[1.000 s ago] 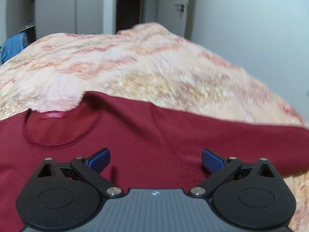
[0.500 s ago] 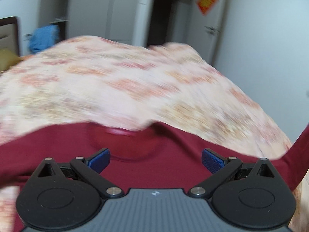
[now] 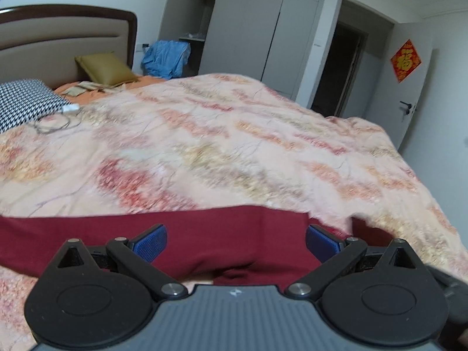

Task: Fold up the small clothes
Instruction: 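Grasp the sweater sleeve cuff with the right gripper and lift it, then lay the held sleeve across the sweater body and open the right gripper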

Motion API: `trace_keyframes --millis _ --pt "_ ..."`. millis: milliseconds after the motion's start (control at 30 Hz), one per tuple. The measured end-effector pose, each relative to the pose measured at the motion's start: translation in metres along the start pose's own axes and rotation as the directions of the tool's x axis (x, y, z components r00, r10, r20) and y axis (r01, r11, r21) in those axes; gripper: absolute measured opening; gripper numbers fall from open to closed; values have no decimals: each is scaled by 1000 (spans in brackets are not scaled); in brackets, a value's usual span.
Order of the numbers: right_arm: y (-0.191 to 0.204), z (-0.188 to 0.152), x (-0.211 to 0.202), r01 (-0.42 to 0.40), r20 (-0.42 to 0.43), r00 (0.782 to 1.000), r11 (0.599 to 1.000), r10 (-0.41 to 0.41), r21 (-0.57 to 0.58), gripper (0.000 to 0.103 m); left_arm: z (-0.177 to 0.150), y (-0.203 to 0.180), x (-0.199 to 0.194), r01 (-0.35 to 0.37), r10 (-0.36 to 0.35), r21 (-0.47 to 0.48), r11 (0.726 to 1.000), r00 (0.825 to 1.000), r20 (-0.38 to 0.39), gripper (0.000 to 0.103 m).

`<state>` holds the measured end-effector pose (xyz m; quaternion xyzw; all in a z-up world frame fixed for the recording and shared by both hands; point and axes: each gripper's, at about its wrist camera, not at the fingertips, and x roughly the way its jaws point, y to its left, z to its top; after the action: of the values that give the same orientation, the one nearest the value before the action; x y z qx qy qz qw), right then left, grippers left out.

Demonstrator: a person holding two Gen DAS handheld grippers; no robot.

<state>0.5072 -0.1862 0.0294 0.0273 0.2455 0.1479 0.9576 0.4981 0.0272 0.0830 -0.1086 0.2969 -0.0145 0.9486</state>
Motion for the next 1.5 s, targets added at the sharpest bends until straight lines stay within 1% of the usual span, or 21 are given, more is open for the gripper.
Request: trace_keyframes --millis 100,200,267,367,467,567,633,700,767,833,900,933,967,1000,1067,1133,1167,1233,1300,1367,1500 --pt "16 -22 15 -27 -84 996 999 24 -33 9 -20 7 13 20 -19 12 1000 1000 -17 103" --pt "15 -39 4 -67 -111 992 996 61 -53 26 -39 6 27 69 -68 17 997 997 -40 103" --pt "6 -41 -7 -88 -117 990 994 81 -58 51 -51 4 33 100 -99 21 995 994 -46 103" --pt "-22 -42 -27 -103 -119 988 993 96 -50 65 -62 -7 46 137 -135 37 990 989 -62 103" --pt "-59 -43 -56 -63 -97 993 998 61 -22 75 -75 -26 60 180 -175 64 982 981 -80 103" --pt "-105 -40 -82 48 -58 997 999 -48 -8 82 -91 -45 78 185 -177 80 979 979 -97 103" --pt "-141 -37 -91 151 -54 987 988 -150 22 83 -102 -56 90 149 -140 103 984 986 -89 103" --pt "-183 -36 -93 249 -60 968 961 -243 122 80 -113 -64 102 83 -72 132 988 994 -88 103" --pt "-229 -37 -92 315 -95 949 912 -300 263 60 -125 -68 111 29 -13 161 986 995 -99 103" --pt "-266 -40 -84 334 -140 943 864 -303 377 56 -132 -71 110 15 -1 182 983 997 -78 103" --pt "-287 -44 -74 299 -168 954 847 -250 439 52 -134 -72 108 10 4 189 982 997 -71 103" --pt "-291 -45 -70 271 -166 962 852 -219 448 40 -135 -72 107 12 1 187 982 998 -69 103" --pt "-291 -45 -68 260 -163 964 862 -209 434 17 -135 -71 107 15 -3 183 983 998 -69 103" --pt "-288 -43 -69 265 -152 963 876 -221 403 9 -135 -70 107 19 -7 180 983 998 -67 103" --pt "-277 -37 -82 265 -59 964 906 -261 331 8 -135 -68 107 23 -12 178 984 998 -62 103" --pt "-265 -36 -81 313 1 947 926 -321 211 8 -135 -69 107 23 -12 185 982 998 -59 103" --pt "-269 -40 -73 326 -37 945 923 -325 203 8 -135 -70 109 21 -10 193 981 998 -60 103" --pt "-284 -52 -64 302 -100 953 917 -285 260 10 -136 -76 110 4 11 223 975 998 -63 103" --pt "-286 -60 -77 274 -69 962 921 -265 278 22 -138 -81 110 -19 36 255 967 997 -61 103" --pt "-283 -65 -99 259 -48 966 932 -255 253 45 -138 -82 111 -23 39 260 965 997 -60 103" --pt "-260 -80 -143 296 -37 955 954 -294 49 46 -137 -79 111 -8 24 241 970 998 -61 103"
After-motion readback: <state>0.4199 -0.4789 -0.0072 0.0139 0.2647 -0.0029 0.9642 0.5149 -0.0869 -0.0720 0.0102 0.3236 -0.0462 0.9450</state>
